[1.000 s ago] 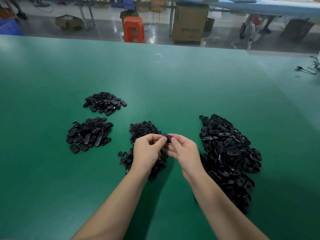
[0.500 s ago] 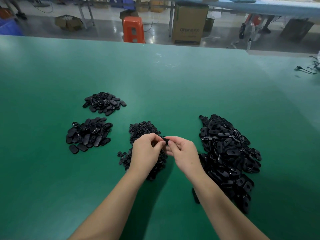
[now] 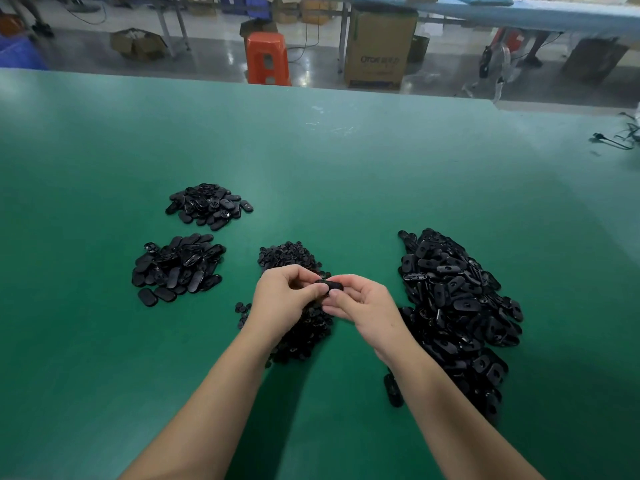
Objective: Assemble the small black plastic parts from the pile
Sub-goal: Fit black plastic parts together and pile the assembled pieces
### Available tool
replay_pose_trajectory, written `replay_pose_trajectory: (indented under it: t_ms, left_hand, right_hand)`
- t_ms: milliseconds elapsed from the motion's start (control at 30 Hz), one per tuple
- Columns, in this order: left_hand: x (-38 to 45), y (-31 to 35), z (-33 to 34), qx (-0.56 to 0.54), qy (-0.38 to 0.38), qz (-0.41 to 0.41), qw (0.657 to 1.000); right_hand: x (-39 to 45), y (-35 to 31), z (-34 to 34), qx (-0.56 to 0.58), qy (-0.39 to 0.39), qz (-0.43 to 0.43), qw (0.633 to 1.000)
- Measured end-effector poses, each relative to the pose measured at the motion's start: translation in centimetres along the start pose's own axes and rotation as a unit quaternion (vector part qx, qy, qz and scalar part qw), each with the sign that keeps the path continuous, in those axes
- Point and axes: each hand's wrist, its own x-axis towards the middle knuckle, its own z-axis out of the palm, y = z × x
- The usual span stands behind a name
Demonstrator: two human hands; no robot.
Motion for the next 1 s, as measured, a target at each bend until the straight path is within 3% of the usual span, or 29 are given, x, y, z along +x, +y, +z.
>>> replay_pose_trajectory:
  t_ms: [467, 1000]
  left_hand:
    - [-0.25, 0.38, 0.13, 0.088, -0.021, 0.009, 0.996]
    - [-0.78, 0.00, 0.33, 0.101, 0.004, 0.010, 0.995]
  right_hand:
    - [0.40, -0.36, -0.29, -0.167, 0.000, -0.017, 0.986]
    - [0.52, -0.08, 0.13, -0.170, 0.012, -0.022, 0.985]
